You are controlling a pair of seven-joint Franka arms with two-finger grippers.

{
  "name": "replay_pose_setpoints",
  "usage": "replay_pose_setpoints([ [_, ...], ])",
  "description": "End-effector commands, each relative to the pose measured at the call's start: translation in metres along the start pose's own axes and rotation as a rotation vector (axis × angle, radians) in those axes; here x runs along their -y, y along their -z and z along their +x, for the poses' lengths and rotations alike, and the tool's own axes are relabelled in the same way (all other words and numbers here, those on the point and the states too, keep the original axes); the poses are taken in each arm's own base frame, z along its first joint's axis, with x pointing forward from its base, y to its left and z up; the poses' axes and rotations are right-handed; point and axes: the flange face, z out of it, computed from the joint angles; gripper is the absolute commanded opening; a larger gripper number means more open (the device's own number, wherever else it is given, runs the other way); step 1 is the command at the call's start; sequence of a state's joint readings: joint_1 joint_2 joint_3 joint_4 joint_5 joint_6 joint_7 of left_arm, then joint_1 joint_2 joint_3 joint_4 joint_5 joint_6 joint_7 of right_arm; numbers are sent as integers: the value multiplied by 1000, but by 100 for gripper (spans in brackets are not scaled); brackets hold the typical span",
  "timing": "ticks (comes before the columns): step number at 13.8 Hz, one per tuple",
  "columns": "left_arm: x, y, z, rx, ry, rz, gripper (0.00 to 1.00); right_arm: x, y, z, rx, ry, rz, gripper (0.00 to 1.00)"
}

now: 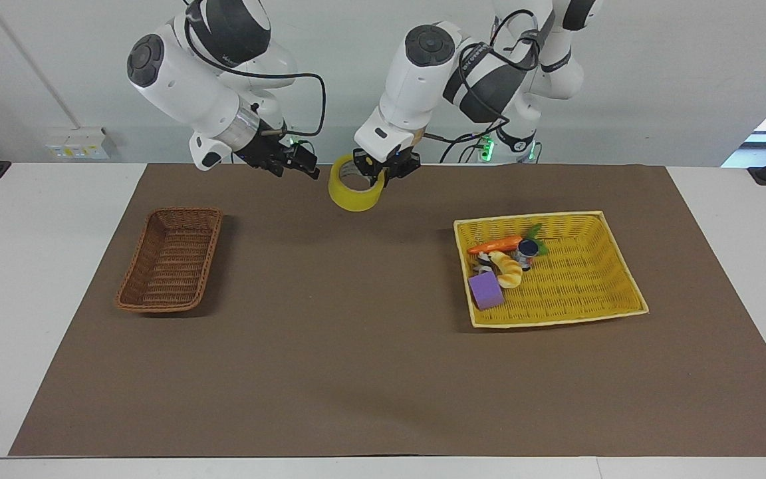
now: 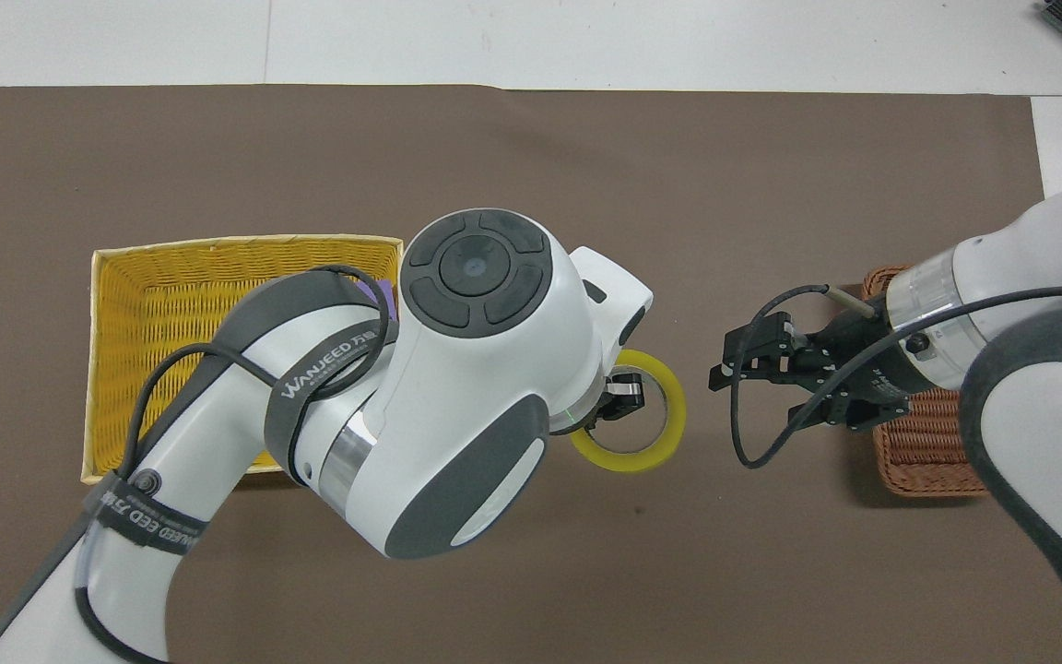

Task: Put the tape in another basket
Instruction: 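Carry the tape toward the right gripper and close the right gripper on it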

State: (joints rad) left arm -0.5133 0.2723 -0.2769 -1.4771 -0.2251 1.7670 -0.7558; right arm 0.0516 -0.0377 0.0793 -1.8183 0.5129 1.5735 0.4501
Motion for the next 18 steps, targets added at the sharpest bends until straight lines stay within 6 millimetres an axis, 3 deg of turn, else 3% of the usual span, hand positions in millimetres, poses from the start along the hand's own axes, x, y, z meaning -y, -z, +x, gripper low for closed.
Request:
replay_pose_setpoints([
  [1,-9,-11,-11,6,-4,-54,0,-7,-8,3,20,-57,46,100],
  [6,-25,-9,-14,11,9,-183,0,-11,-27,6,37,-75,51,100],
  [8,-44,-11,-29,-11,-13,-214,0,-15,-27,5,39,-79,50,100],
  [12,-50,-13,-27,-3,4,-257,0,-15,-27,6,40,-72,50,100],
  [13,-51,-12,-25,-12,10,-272,0,-17,-26,6,39,-75,50,93],
  [18,-53,-8,-19,-37,32,-326,0,-28,-21,8,72,-93,44,92],
])
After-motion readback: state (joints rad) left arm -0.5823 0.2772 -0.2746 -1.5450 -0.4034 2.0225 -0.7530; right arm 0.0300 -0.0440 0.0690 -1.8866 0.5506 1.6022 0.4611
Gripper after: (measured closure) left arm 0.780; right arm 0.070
